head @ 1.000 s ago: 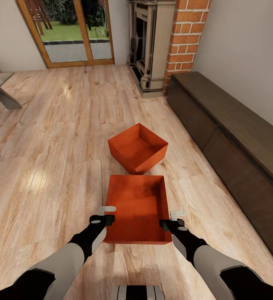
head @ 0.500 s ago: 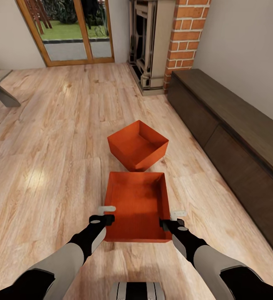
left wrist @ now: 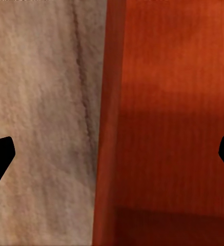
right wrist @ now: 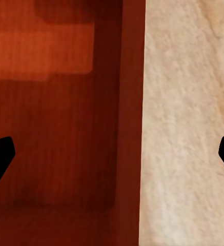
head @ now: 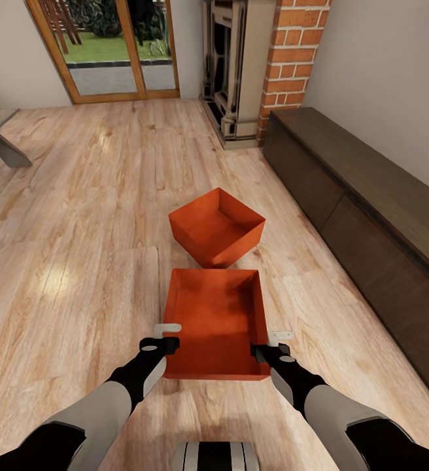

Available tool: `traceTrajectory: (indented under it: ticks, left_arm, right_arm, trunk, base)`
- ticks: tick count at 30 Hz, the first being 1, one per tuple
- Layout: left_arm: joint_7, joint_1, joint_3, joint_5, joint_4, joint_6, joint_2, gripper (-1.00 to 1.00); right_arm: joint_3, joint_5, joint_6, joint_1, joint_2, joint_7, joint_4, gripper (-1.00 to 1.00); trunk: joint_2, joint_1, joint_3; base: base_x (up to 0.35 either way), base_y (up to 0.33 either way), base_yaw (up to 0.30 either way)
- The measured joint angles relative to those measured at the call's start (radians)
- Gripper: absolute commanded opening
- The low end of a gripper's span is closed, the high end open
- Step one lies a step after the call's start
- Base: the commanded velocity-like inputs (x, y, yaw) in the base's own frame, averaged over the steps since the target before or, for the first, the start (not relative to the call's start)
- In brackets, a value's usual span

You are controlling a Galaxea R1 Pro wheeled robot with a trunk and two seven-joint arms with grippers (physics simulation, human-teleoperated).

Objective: Move the two storage containers from the living room to the garage. In the garage, place one container on the floor and stack the other container on top of it (either order is fine).

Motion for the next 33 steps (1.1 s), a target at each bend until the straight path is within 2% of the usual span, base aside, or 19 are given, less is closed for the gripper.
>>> traceTrajectory:
  ticks: [20,25,33]
  left_arm:
    - [0.0,0.0,0.001,-0.001,0.0,0.0,0.002,1.0]
    - [0.0,0.0,0.002,0.0,-0.001,0.0,0.012,1.0]
    - [0.0,0.0,0.001,0.0,-0.001,0.0,0.013,1.0]
  right_arm:
    - [-0.001,-0.002,0.0,0.0,0.0,0.0,0.0,1.0]
    - [-0.001,-0.002,0.0,0.0,-0.001,0.0,0.0,1.0]
    - [-0.001,-0.002,0.0,0.0,-0.002,0.0,0.0,1.0]
  trunk:
    - [0.0,0.0,0.0]
    - [0.0,0.0,0.0]
    - [0.0,0.0,0.0]
  base:
    - [0.016,0.0,0.0]
    - [0.004,0.0,0.0]
    - [0.031,0.0,0.0]
